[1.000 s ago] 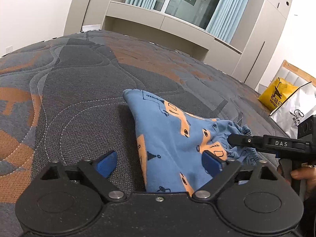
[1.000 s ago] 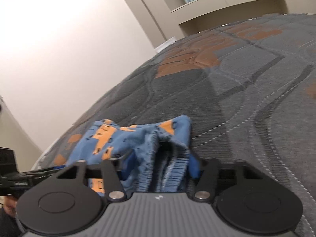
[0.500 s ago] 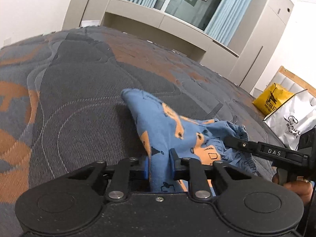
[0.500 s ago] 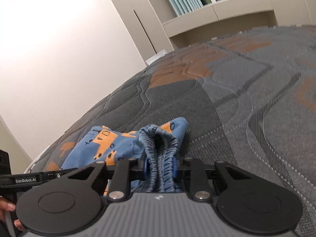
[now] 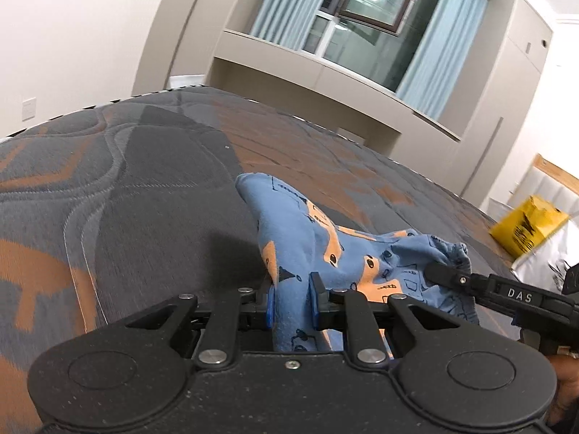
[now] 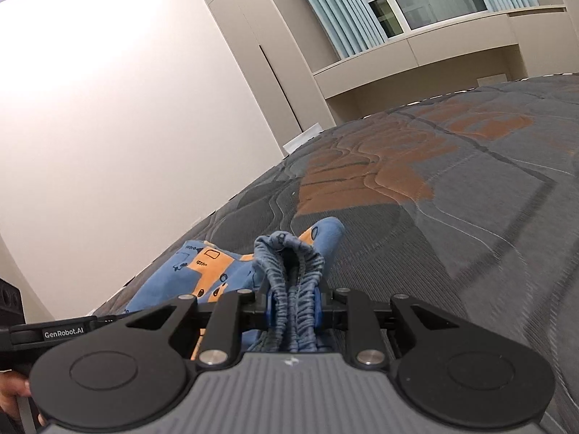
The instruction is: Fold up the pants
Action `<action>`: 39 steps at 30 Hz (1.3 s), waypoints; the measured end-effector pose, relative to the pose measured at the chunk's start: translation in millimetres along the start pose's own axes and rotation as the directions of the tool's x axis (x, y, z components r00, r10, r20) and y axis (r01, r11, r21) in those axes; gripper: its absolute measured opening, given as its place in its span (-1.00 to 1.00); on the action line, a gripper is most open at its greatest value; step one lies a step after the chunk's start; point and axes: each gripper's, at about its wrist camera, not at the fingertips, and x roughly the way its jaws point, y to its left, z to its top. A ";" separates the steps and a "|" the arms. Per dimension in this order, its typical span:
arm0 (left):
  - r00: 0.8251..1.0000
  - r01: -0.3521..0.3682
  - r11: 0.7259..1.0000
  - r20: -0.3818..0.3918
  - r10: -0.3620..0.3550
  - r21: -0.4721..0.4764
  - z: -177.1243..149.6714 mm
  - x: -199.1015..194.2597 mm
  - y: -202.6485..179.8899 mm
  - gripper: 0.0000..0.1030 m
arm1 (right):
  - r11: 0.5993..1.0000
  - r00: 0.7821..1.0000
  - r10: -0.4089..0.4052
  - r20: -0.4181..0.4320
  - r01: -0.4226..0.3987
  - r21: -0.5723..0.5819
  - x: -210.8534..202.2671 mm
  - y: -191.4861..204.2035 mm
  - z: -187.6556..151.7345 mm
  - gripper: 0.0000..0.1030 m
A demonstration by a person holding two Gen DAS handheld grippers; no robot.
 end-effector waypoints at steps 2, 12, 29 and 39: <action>1.000 -0.013 1.000 0.001 0.013 -0.003 6.2 8.7 6.4 -0.62 | 1.000 1.000 0.000 -0.010 0.001 0.005 16.6 -0.6 4.4 -0.57; 0.999 -0.027 0.998 -0.049 0.024 -0.050 5.3 35.8 33.8 -0.62 | 1.000 0.997 -0.025 -0.078 0.026 0.016 62.6 -9.7 -3.5 -0.54; 0.992 -0.114 0.993 0.053 0.115 -0.025 -7.4 -12.7 12.9 0.71 | 0.986 0.993 -0.120 -0.022 0.117 -0.122 37.8 16.5 -4.7 0.70; 0.967 -0.188 0.982 0.173 0.188 -0.015 -46.7 -80.0 -18.7 0.99 | 0.953 0.985 -0.145 0.093 0.165 -0.254 -42.4 72.6 -46.0 0.99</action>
